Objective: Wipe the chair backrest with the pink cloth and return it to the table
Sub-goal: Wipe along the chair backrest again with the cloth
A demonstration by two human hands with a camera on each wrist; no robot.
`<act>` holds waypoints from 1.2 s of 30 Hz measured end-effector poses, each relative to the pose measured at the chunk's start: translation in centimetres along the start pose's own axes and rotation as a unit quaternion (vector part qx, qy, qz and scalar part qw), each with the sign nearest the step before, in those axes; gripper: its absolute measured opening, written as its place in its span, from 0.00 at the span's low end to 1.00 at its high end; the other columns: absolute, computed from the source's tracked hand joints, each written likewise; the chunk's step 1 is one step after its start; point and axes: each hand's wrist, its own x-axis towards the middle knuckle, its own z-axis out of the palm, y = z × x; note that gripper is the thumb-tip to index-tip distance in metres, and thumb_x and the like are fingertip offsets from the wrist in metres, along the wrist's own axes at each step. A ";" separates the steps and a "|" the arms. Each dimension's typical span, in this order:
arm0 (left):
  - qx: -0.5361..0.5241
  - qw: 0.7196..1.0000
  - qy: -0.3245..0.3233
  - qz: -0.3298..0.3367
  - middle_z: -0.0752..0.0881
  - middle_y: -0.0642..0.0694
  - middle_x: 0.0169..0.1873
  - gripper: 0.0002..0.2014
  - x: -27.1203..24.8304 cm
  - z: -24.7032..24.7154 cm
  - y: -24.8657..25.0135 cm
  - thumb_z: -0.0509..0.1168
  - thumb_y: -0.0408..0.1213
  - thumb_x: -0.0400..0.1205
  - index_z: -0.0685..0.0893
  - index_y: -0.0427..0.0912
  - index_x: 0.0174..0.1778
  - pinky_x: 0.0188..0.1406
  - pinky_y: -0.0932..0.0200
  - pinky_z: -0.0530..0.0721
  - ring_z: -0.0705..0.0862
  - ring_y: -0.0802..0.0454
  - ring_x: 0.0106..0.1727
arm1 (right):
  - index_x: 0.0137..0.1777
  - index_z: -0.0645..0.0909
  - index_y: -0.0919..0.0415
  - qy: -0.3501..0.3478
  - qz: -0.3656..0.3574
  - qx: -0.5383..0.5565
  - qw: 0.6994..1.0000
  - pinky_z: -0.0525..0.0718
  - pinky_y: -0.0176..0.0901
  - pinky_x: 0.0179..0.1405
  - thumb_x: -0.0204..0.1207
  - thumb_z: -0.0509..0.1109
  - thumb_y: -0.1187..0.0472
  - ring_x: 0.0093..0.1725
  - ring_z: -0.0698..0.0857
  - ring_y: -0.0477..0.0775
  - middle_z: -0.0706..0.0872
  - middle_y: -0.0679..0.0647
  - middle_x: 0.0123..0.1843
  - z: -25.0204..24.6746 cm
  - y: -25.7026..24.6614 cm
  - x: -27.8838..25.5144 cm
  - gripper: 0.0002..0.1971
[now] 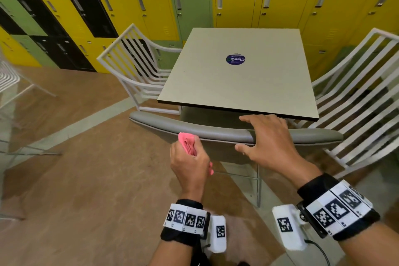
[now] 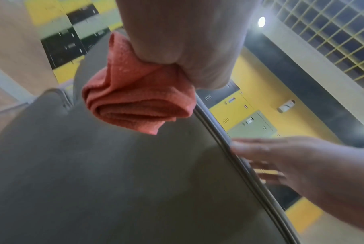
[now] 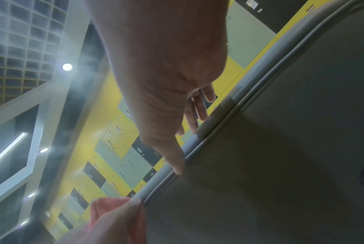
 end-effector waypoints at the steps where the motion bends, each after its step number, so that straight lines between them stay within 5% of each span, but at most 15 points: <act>1: -0.006 1.000 -0.023 0.008 0.83 0.51 0.42 0.12 -1.3 0.8 0.8 0.66 0.61 0.85 0.75 0.60 0.44 0.30 0.38 0.92 0.90 0.42 0.36 | 0.78 0.74 0.44 0.005 0.004 0.002 1.000 0.68 0.50 0.70 0.68 0.79 0.36 0.68 0.77 0.53 0.85 0.47 0.67 -0.1 0.4 -0.2 0.39; 5: 0.003 0.997 -0.053 0.056 0.79 0.52 0.40 0.12 -4.6 2.9 3.9 0.67 0.53 0.86 0.77 0.51 0.44 0.35 0.41 0.90 0.84 0.47 0.39 | 0.78 0.75 0.44 0.013 0.007 0.006 1.000 0.68 0.49 0.70 0.68 0.80 0.41 0.69 0.77 0.53 0.85 0.47 0.67 -0.7 1.5 -0.7 0.37; 8: 0.015 0.997 -0.057 0.047 0.80 0.54 0.43 0.12 -3.2 1.6 2.7 0.65 0.57 0.85 0.77 0.53 0.45 0.36 0.41 0.92 0.86 0.47 0.40 | 0.77 0.76 0.45 0.018 0.006 0.010 1.000 0.69 0.50 0.69 0.67 0.80 0.42 0.67 0.78 0.54 0.86 0.48 0.65 -1.1 2.1 -0.9 0.37; 13: 0.045 0.998 0.039 0.025 0.83 0.49 0.41 0.11 -0.3 0.3 0.8 0.69 0.51 0.85 0.81 0.47 0.45 0.41 0.37 0.91 0.86 0.46 0.40 | 0.77 0.76 0.46 0.024 0.013 0.015 1.000 0.69 0.49 0.66 0.67 0.80 0.41 0.65 0.78 0.54 0.85 0.47 0.63 -1.2 3.2 -1.9 0.37; 17: 0.025 0.996 -0.060 0.067 0.80 0.52 0.43 0.10 -5.6 3.4 4.6 0.67 0.52 0.88 0.77 0.51 0.47 0.37 0.46 0.90 0.84 0.49 0.40 | 0.76 0.76 0.45 0.023 0.023 0.018 0.999 0.68 0.49 0.67 0.66 0.80 0.39 0.65 0.78 0.54 0.85 0.48 0.63 -1.1 3.7 -2.6 0.38; 21: 0.022 0.992 -0.070 0.106 0.78 0.51 0.38 0.13 -7.5 4.7 6.6 0.70 0.45 0.88 0.76 0.46 0.41 0.36 0.58 0.80 0.80 0.49 0.39 | 0.76 0.77 0.47 0.033 0.036 0.015 0.999 0.69 0.51 0.70 0.67 0.81 0.42 0.68 0.78 0.56 0.85 0.49 0.66 -1.7 4.9 -3.2 0.37; 26: 0.047 0.998 0.015 0.042 0.81 0.49 0.39 0.12 -3.4 2.0 3.3 0.72 0.45 0.87 0.80 0.44 0.43 0.41 0.39 0.88 0.83 0.44 0.41 | 0.75 0.78 0.47 0.047 0.053 0.010 0.997 0.70 0.53 0.69 0.67 0.82 0.44 0.66 0.79 0.56 0.86 0.50 0.65 -2.2 6.6 -3.7 0.35; 30: 0.025 0.998 -0.022 0.044 0.79 0.52 0.40 0.12 -5.8 3.7 5.6 0.71 0.44 0.88 0.78 0.46 0.43 0.39 0.41 0.89 0.82 0.47 0.39 | 0.75 0.78 0.47 0.044 0.056 0.013 0.997 0.69 0.53 0.70 0.66 0.82 0.44 0.68 0.78 0.56 0.86 0.49 0.65 -1.9 6.5 -3.6 0.36; 36: 0.037 0.976 -0.087 0.196 0.76 0.50 0.37 0.12 -9.3 7.1 8.0 0.74 0.42 0.84 0.77 0.44 0.41 0.32 0.58 0.76 0.75 0.50 0.37 | 0.76 0.76 0.47 0.051 0.094 0.008 0.994 0.70 0.55 0.74 0.67 0.82 0.52 0.72 0.77 0.57 0.84 0.51 0.71 -2.3 7.2 -4.0 0.35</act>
